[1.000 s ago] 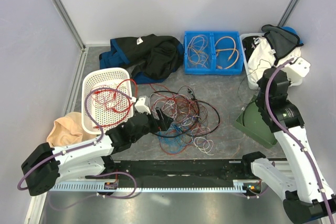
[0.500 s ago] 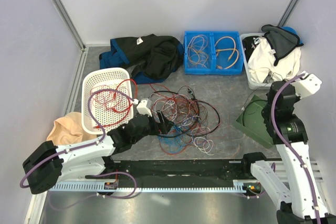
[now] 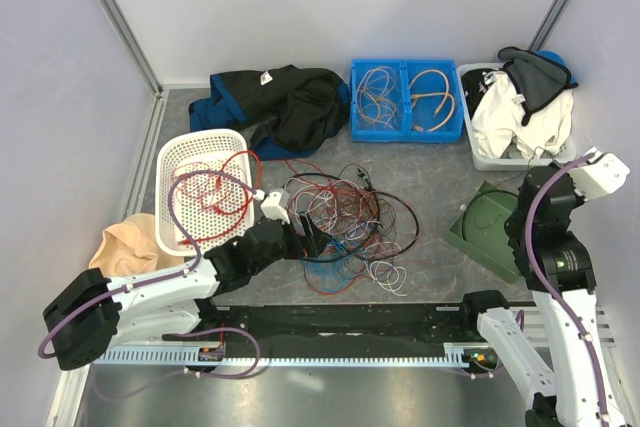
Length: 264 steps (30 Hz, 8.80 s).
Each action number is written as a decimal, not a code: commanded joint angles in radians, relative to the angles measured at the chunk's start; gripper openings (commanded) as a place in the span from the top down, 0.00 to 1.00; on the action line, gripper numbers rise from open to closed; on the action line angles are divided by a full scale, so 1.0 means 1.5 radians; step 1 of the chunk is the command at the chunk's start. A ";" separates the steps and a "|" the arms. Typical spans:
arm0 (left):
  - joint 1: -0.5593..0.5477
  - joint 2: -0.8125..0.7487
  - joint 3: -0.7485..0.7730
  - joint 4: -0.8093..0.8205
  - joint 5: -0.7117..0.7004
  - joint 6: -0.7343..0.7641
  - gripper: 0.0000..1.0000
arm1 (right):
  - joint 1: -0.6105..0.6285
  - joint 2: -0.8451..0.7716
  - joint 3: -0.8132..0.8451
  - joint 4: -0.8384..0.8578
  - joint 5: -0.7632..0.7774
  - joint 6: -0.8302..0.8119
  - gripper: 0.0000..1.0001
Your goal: Untangle the cables
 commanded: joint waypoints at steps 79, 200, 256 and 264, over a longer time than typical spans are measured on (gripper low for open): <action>-0.002 -0.025 0.066 -0.093 -0.056 -0.010 0.00 | -0.022 0.048 -0.215 0.251 -0.596 0.104 0.13; 0.019 0.060 0.701 -0.187 -0.004 0.373 0.98 | 0.479 0.067 -0.080 0.316 -0.507 -0.067 0.41; 0.019 -0.045 0.082 0.547 -0.015 0.363 0.00 | 0.479 0.387 0.629 0.218 -0.375 -0.101 1.00; 0.019 0.097 0.084 0.679 0.127 0.343 0.00 | 0.478 0.373 0.621 0.185 -0.378 -0.089 1.00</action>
